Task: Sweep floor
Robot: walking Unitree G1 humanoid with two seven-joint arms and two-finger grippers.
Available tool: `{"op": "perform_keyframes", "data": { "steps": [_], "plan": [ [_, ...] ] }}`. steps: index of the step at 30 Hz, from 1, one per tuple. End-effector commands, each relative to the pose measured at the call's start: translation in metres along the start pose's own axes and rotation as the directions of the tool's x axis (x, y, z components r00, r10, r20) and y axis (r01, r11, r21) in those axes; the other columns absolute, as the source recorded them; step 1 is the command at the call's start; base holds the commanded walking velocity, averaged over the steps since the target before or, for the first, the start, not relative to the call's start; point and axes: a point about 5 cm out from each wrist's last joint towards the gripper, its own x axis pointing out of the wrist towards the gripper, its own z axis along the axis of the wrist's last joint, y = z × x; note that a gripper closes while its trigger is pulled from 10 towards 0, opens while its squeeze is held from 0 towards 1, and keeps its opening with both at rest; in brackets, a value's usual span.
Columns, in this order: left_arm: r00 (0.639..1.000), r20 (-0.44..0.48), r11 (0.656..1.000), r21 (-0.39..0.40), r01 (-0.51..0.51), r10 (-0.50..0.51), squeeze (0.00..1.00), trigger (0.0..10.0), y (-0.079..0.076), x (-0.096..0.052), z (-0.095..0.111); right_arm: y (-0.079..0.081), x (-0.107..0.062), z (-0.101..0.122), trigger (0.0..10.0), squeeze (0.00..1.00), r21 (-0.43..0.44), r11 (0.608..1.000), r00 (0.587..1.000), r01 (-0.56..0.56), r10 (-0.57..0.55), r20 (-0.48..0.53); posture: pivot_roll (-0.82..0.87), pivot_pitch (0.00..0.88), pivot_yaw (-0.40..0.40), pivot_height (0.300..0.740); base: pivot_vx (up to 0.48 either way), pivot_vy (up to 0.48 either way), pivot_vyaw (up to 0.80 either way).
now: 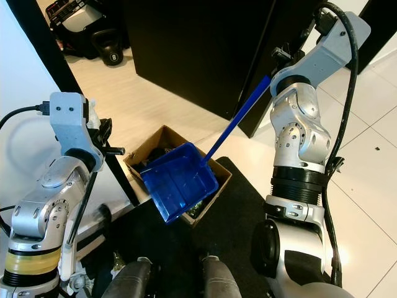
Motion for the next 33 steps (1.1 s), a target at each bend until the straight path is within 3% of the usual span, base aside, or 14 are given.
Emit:
{"op": "perform_keyframes", "data": {
  "steps": [1, 8, 33],
  "plan": [
    [1.000, 0.030, 1.000, 0.023, -0.008, 0.008, 0.00, 10.0, -0.0012, -0.0030, 0.0028, -0.0010, -0.0001, 0.0045, 10.0, 0.00, 0.008, 1.000, 0.999, -0.009, 0.009, 0.034, 0.07, 0.137, -0.007, 0.740, 0.000, 0.000, 0.00],
    [0.999, 0.034, 1.000, 0.030, -0.003, 0.002, 0.00, 10.0, -0.0017, -0.0033, 0.0036, -0.0005, 0.0001, 0.0042, 10.0, 0.00, 0.009, 1.000, 0.999, -0.011, 0.011, 0.033, 0.07, 0.138, -0.008, 0.740, 0.000, 0.000, 0.00],
    [0.999, 0.036, 0.999, 0.035, -0.007, 0.006, 0.00, 10.0, -0.0003, -0.0039, 0.0050, -0.0004, 0.0002, 0.0034, 10.0, 0.00, 0.017, 1.000, 1.000, -0.008, 0.008, 0.030, 0.08, 0.145, -0.005, 0.740, -0.280, 0.000, 0.00]
  ]
}}
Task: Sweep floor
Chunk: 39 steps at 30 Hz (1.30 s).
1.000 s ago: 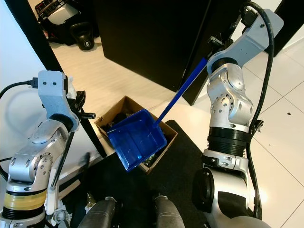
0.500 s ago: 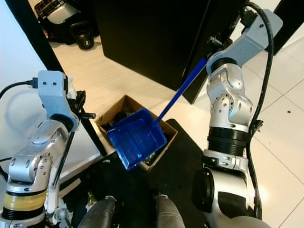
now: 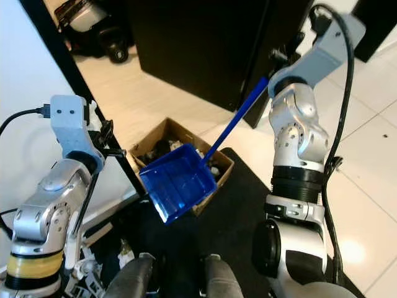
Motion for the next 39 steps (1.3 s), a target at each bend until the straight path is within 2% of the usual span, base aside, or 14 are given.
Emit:
{"op": "perform_keyframes", "data": {
  "steps": [1, 19, 39],
  "plan": [
    [0.999, 0.016, 0.999, 0.027, -0.030, 0.029, 0.00, 10.0, 0.0054, -0.0037, 0.0019, 0.0058, -0.0016, 0.0046, 10.0, 0.00, 0.016, 1.000, 0.999, -0.020, 0.019, 0.035, 0.08, 0.145, -0.005, 0.740, -0.274, 0.000, 0.00],
    [0.999, 0.017, 0.999, 0.030, -0.031, 0.030, 0.00, 10.0, 0.0064, -0.0039, 0.0022, 0.0050, -0.0019, 0.0036, 10.0, 0.00, 0.018, 1.000, 0.999, -0.018, 0.018, 0.033, 0.08, 0.148, -0.004, 0.740, -0.273, 0.000, 0.00],
    [0.999, 0.012, 0.999, 0.030, -0.033, 0.032, 0.00, 10.0, 0.0073, -0.0034, 0.0010, 0.0026, -0.0025, 0.0016, 10.0, 0.00, 0.014, 1.000, 0.999, -0.012, 0.011, 0.032, 0.08, 0.152, 0.002, 0.740, 0.000, 0.000, 0.00]
  ]
}}
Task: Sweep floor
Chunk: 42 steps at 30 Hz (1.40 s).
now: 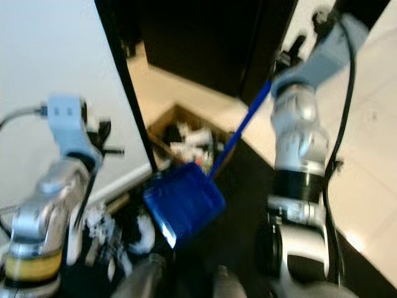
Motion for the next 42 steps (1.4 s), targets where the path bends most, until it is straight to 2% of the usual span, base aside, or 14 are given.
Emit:
{"op": "perform_keyframes", "data": {
  "steps": [1, 9, 25, 34, 42],
  "plan": [
    [1.000, 0.011, 0.999, 0.033, -0.013, 0.012, 0.00, 10.0, 0.001, -0.001, 0.002, 0.001, -0.001, 0.008, 10.0, 0.00, 0.016, 1.000, 0.999, -0.008, 0.007, 0.040, 0.08, 0.152, 0.002, 0.740, 0.000, 0.000, 0.00],
    [1.000, 0.006, 0.999, 0.051, -0.002, 0.002, 0.00, 10.0, 0.000, -0.001, 0.001, 0.001, -0.001, 0.007, 10.0, 0.00, 0.013, 1.000, 0.999, -0.007, 0.007, 0.039, 0.08, 0.152, 0.001, 0.740, 0.000, 0.000, 0.00],
    [1.000, 0.007, 0.998, 0.061, -0.001, 0.001, 0.00, 10.0, 0.000, -0.001, 0.001, 0.002, -0.001, 0.004, 10.0, 0.00, 0.004, 1.000, 1.000, -0.012, 0.012, 0.028, 0.07, 0.147, -0.002, 0.740, 0.190, -0.390, 0.00],
    [1.000, -0.004, 0.999, 0.049, -0.007, 0.007, 0.00, 10.0, 0.000, -0.001, -0.002, -0.005, -0.006, -0.014, 10.0, 0.00, -0.137, 0.991, 1.000, 0.005, -0.002, 0.023, 0.07, 0.146, 0.001, 0.740, 0.057, -0.078, 0.00],
    [1.000, -0.007, 0.999, 0.050, -0.009, 0.009, 0.00, 10.0, 0.000, -0.001, -0.002, -0.014, -0.013, -0.042, 10.0, 0.00, -0.200, 0.980, 0.999, 0.009, -0.016, -0.033, 0.07, 0.153, 0.000, 0.740, 0.000, 0.000, 0.00]
  ]
}}
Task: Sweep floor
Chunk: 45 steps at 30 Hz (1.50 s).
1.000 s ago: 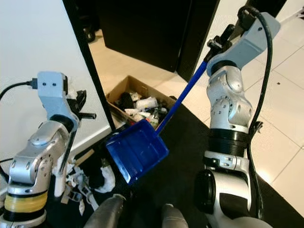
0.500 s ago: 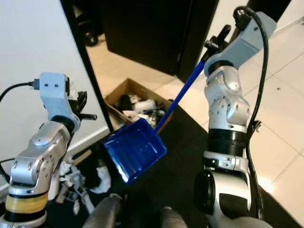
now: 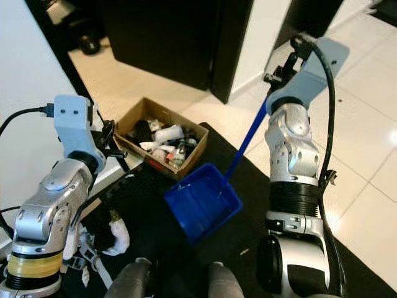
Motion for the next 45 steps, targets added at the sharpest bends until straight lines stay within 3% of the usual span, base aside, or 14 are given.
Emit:
{"op": "perform_keyframes", "data": {
  "steps": [1, 5, 12, 19, 24, 29, 38, 40, 43, 44, 45],
  "plan": [
    [1.000, 0.008, 1.000, 0.020, -0.018, 0.018, 0.00, 10.0, 0.003, -0.002, 0.002, 0.003, -0.002, -0.005, 10.0, 0.00, -0.003, 1.000, 1.000, -0.018, 0.018, 0.007, 0.07, 0.153, 0.000, 0.740, 0.000, 0.000, 0.00],
    [1.000, 0.005, 1.000, 0.016, -0.015, 0.015, 0.00, 10.0, 0.002, -0.003, 0.000, -0.009, -0.005, -0.032, 10.0, 0.00, 0.025, 0.999, 0.999, 0.028, -0.027, -0.042, 0.08, 0.166, 0.004, 0.740, 0.000, 0.000, 0.00],
    [1.000, -0.018, 1.000, 0.014, 0.000, 0.001, 0.00, 10.0, 0.002, -0.007, -0.004, -0.025, -0.005, -0.054, 10.0, 0.00, 0.046, 0.993, 0.994, 0.106, -0.104, -0.047, 0.09, 0.210, 0.025, 0.740, 0.000, 0.000, 0.00],
    [0.998, -0.060, 0.999, 0.031, 0.014, -0.012, 0.00, 10.0, 0.002, -0.012, -0.012, -0.013, -0.002, -0.068, 10.0, 0.00, 0.032, 0.997, 0.997, 0.069, -0.067, -0.043, 0.11, 0.247, 0.042, 0.740, 0.000, 0.000, 0.00],
    [0.998, -0.060, 0.999, 0.035, 0.007, -0.005, 0.00, 10.0, 0.005, -0.013, -0.011, -0.003, -0.003, -0.082, 10.0, 0.00, 0.003, 1.000, 0.997, 0.028, -0.028, -0.071, 0.12, 0.257, 0.039, 0.740, 0.000, 0.000, 0.00],
    [0.998, -0.062, 0.999, 0.032, -0.006, 0.008, 0.00, 10.0, 0.006, -0.016, -0.012, 0.000, -0.012, -0.105, 10.0, 0.00, -0.086, 0.996, 0.989, -0.034, 0.021, -0.148, 0.12, 0.270, 0.019, 0.740, 0.000, 0.000, 0.00],
    [0.997, -0.073, 1.000, 0.017, -0.004, 0.005, 0.00, 10.0, 0.002, -0.018, -0.016, -0.011, -0.029, -0.129, 10.0, 0.00, -0.169, 0.982, 0.979, -0.087, 0.053, -0.195, 0.09, 0.285, 0.014, 0.740, 0.000, 0.000, 0.00],
    [0.997, -0.072, 1.000, 0.015, 0.004, -0.002, 0.00, 10.0, 0.001, -0.017, -0.015, -0.016, -0.036, -0.143, 10.0, 0.00, -0.228, 0.969, 0.965, -0.094, 0.032, -0.262, 0.09, 0.283, 0.018, 0.740, 0.000, 0.000, 0.00],
    [0.998, -0.070, 1.000, 0.017, 0.006, -0.005, 0.00, 10.0, 0.001, -0.016, -0.014, -0.018, -0.038, -0.146, 10.0, 0.00, -0.235, 0.967, 0.958, -0.102, 0.032, -0.285, 0.09, 0.281, 0.017, 0.740, 0.000, 0.000, 0.00],
    [0.998, -0.069, 1.000, 0.018, 0.006, -0.005, 0.00, 10.0, 0.001, -0.016, -0.014, -0.018, -0.038, -0.145, 10.0, 0.67, -0.233, 0.966, 0.958, -0.108, 0.039, -0.284, 0.09, 0.280, 0.017, 0.740, 0.000, 0.000, 0.00],
    [0.998, -0.069, 1.000, 0.018, 0.006, -0.005, 0.00, 10.0, 0.001, -0.016, -0.014, -0.018, -0.038, -0.145, 10.0, 0.67, -0.233, 0.966, 0.958, -0.108, 0.039, -0.284, 0.09, 0.280, 0.017, 0.740, 0.000, 0.000, 0.00]
  ]
}}
